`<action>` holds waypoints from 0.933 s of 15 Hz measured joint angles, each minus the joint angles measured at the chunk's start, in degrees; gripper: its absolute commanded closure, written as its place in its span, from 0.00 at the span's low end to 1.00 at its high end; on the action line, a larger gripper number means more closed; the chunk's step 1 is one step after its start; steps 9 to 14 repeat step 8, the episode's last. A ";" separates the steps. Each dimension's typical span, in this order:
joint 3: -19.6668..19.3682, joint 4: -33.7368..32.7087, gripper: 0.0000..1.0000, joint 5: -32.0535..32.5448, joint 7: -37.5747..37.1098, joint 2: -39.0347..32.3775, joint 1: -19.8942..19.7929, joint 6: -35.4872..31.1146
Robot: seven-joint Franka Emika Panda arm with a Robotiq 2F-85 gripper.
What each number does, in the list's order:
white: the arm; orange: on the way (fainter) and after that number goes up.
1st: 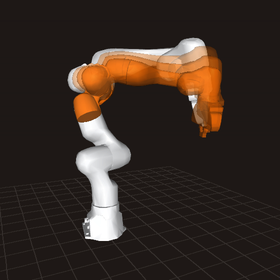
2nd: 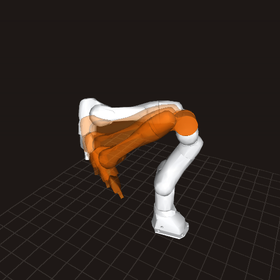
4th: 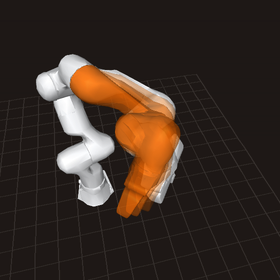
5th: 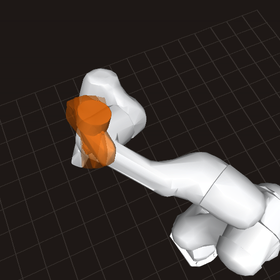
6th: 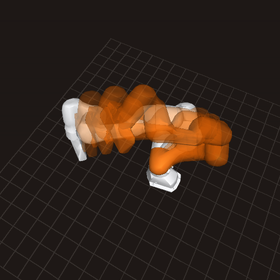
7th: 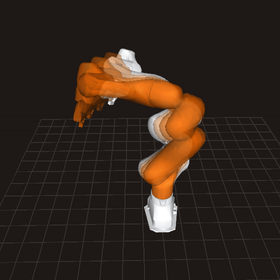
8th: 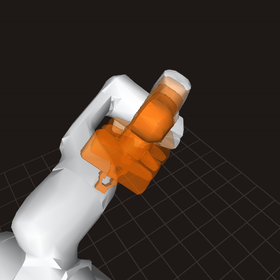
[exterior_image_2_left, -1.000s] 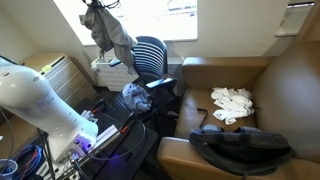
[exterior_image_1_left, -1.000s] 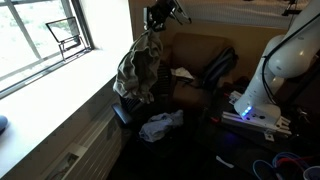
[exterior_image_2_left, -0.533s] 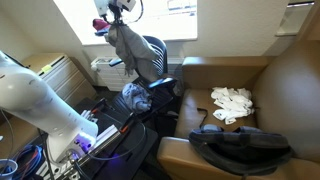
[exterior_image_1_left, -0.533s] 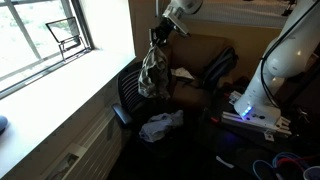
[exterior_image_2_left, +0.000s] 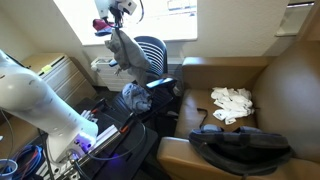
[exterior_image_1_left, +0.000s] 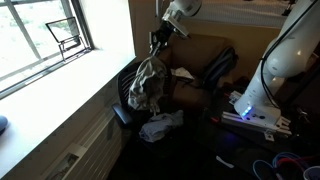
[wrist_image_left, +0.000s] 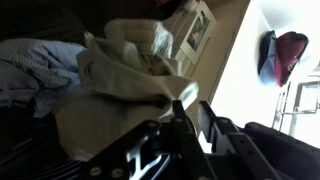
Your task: Pick up the short from the brown chair and put it on the black chair
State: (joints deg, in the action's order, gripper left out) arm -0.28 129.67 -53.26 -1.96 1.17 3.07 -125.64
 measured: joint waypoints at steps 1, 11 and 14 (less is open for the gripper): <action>0.00 -0.12 0.40 2.05 -0.77 -0.01 -0.02 3.30; 1.97 -3.93 0.26 15.25 -7.47 0.07 0.78 17.59; 1.97 -3.93 0.26 15.25 -7.47 0.07 0.78 17.59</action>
